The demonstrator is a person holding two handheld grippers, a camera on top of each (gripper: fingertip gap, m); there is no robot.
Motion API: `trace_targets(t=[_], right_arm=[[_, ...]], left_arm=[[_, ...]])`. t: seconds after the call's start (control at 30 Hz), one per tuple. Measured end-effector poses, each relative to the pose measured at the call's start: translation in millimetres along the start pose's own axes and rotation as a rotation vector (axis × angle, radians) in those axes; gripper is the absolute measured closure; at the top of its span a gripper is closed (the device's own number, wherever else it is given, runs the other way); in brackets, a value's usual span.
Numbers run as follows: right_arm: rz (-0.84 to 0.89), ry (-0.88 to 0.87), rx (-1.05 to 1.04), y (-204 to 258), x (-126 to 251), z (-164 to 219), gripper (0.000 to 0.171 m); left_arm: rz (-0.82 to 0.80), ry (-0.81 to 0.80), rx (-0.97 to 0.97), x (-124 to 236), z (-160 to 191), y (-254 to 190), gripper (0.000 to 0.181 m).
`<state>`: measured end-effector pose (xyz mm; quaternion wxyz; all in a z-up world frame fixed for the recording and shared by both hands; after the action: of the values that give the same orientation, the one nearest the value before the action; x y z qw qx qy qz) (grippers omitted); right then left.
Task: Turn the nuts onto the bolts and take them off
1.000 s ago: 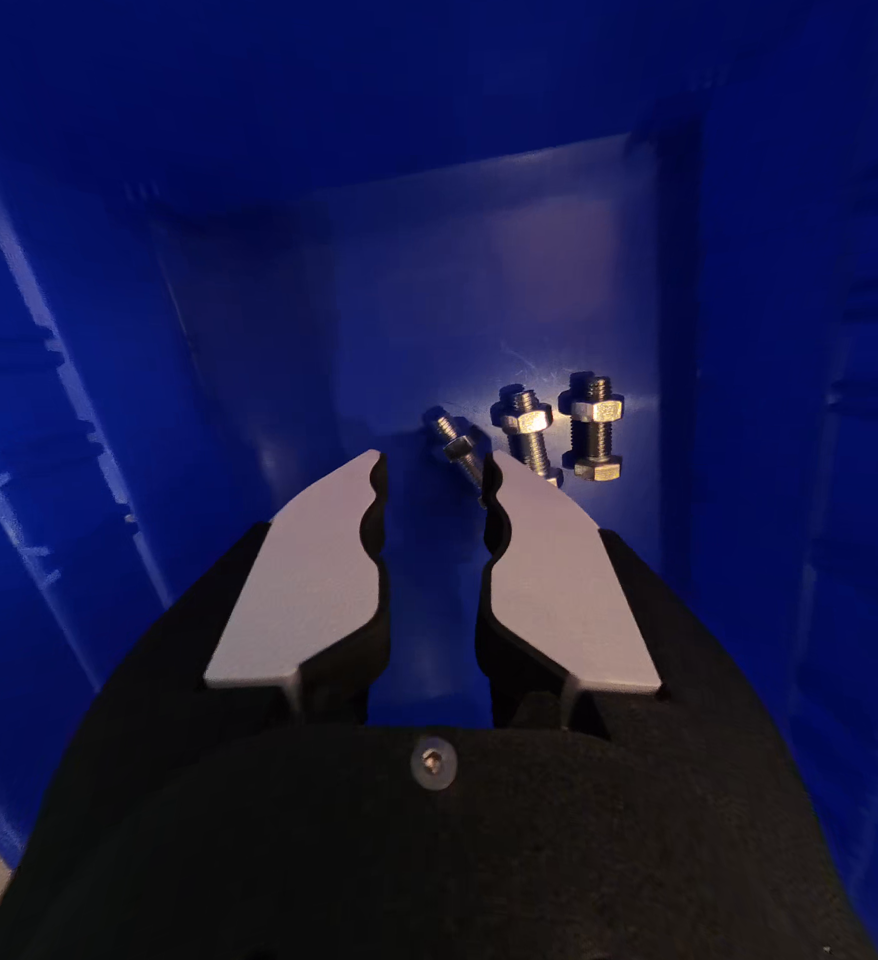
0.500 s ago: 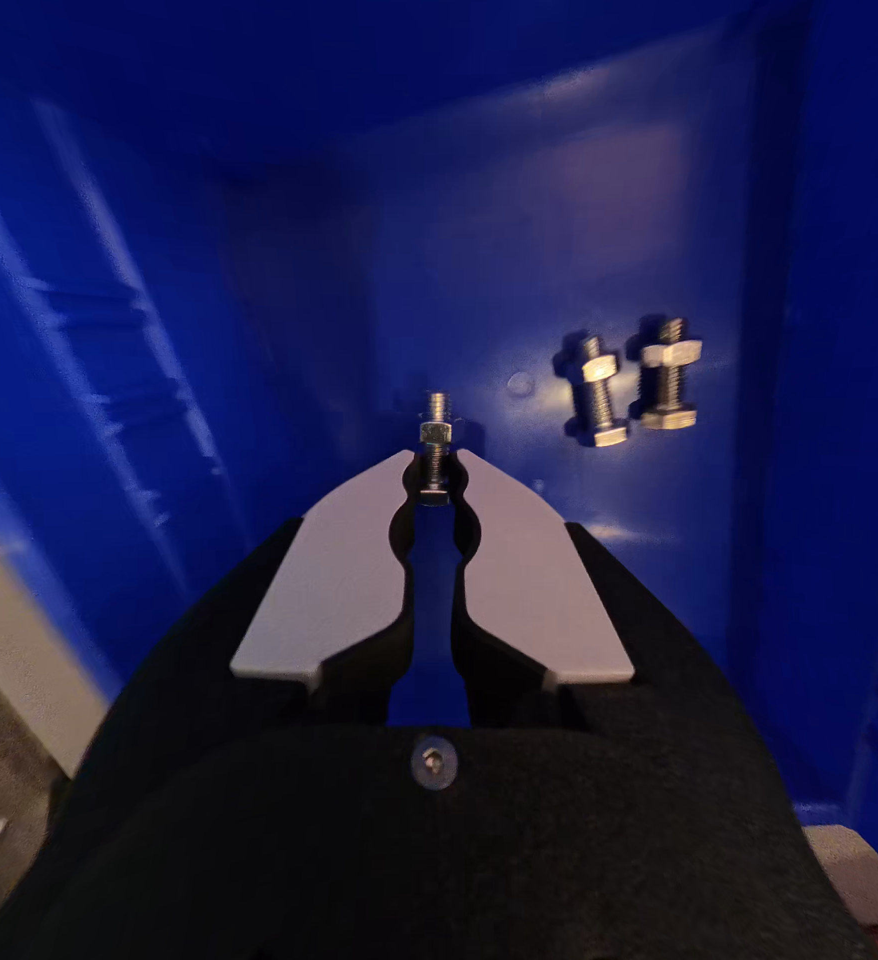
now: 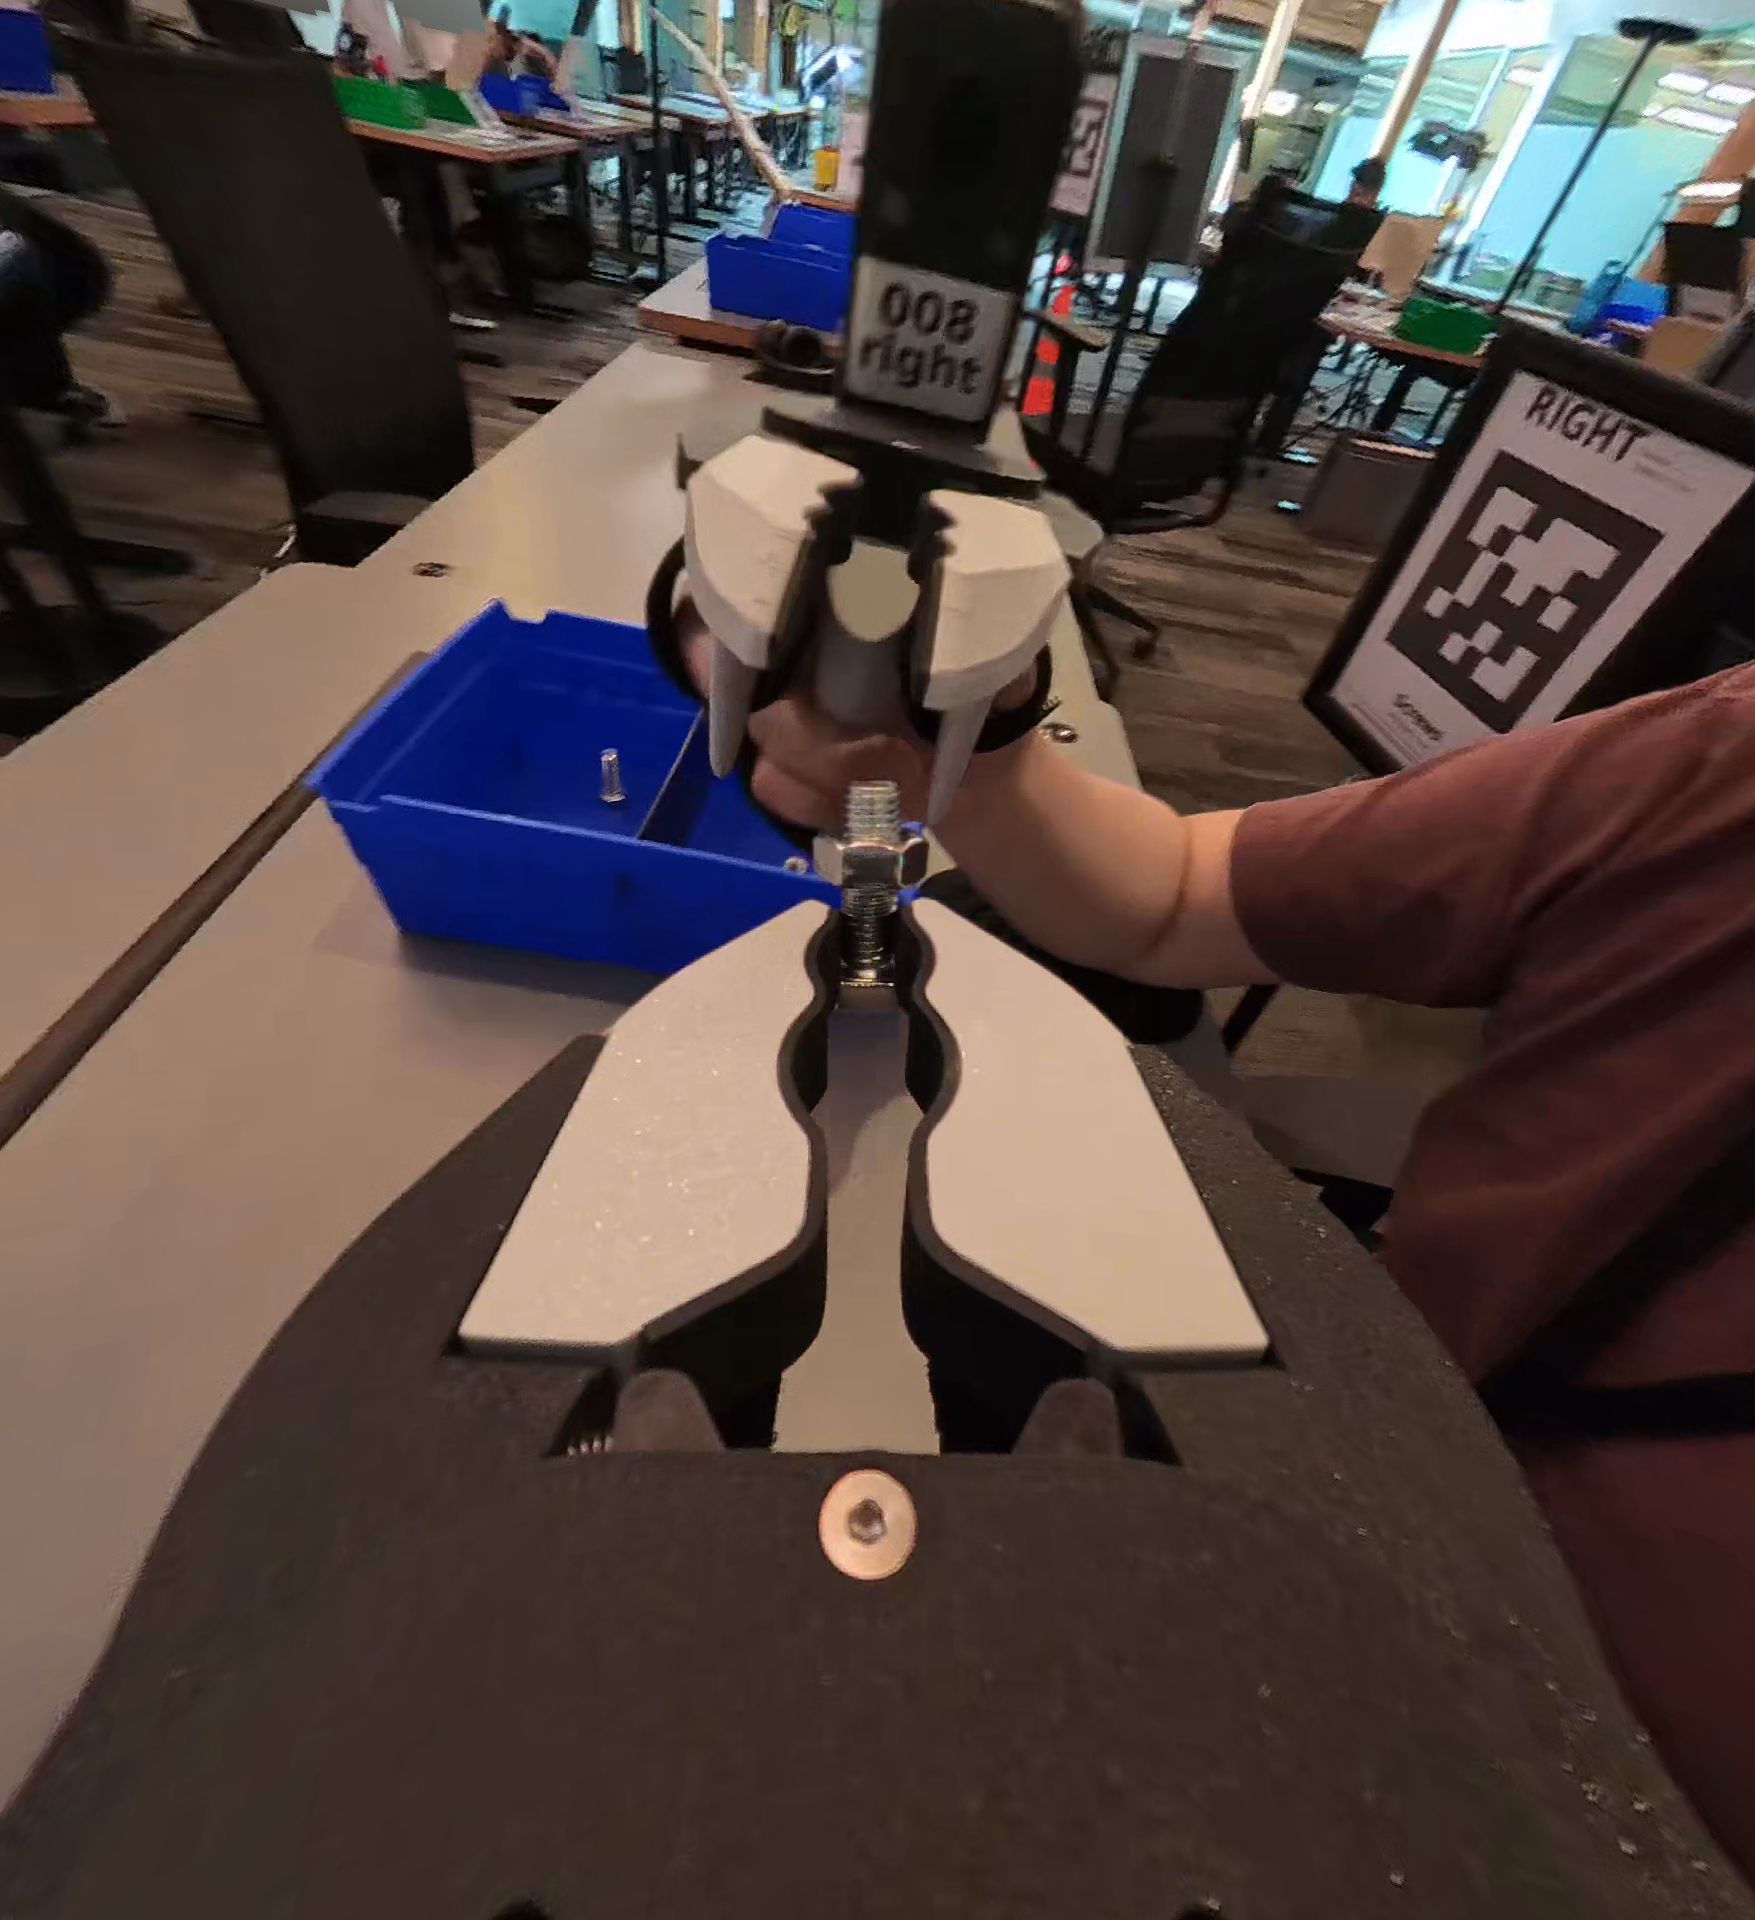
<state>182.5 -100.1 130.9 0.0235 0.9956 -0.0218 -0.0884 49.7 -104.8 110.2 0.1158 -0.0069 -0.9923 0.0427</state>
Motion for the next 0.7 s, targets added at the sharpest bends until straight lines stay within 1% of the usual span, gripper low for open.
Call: trace_targets(t=[0.07,0.1,0.2,0.3,0.4,0.53,0.57,0.63,0.67,0.7], right_arm=[[-0.085,-0.015,-0.091,2,1,-1,0.155],[-0.100,-0.013,-0.114,1,1,-1,0.155],[-0.078,0.005,-0.099,-3,0,4,0.155],[-0.100,0.029,-0.106,-2,-2,8,0.157],[-0.110,0.053,-0.107,-2,-5,11,0.161],[-0.099,0.057,-0.100,-3,-5,12,0.161],[-0.091,0.061,-0.095,-3,-4,12,0.161],[-0.068,0.048,-0.077,-4,-3,10,0.161],[-0.072,0.051,-0.075,-3,-3,10,0.161],[-0.082,0.060,-0.074,-2,-3,10,0.161]], left_arm=[[0.012,-0.008,0.003,-4,-1,-4,0.172],[0.013,-0.014,-0.002,-5,-2,-4,0.172],[0.002,-0.045,-0.006,-2,-4,-3,0.172],[0.008,-0.072,-0.006,0,-6,-3,0.172],[0.015,-0.083,-0.002,1,-6,-3,0.172],[0.009,-0.082,-0.017,0,-5,-3,0.172],[0.003,-0.083,-0.019,1,-5,-3,0.170],[-0.012,-0.089,-0.022,3,-6,-3,0.150],[-0.009,-0.079,-0.036,4,-4,-4,0.144],[-0.013,-0.068,-0.050,2,-3,-5,0.143]])
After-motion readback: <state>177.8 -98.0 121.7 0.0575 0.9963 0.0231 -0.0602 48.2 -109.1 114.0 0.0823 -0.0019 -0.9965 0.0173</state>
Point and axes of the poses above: each gripper's, where its closed fingertips meet, x back along the fingers, z out of its underside, y = z × x across the jaws, the point moved 7 cm from there along x, back along the fingers, and after that the axes turned 4 degrees about -x, right-handed, at the moved point
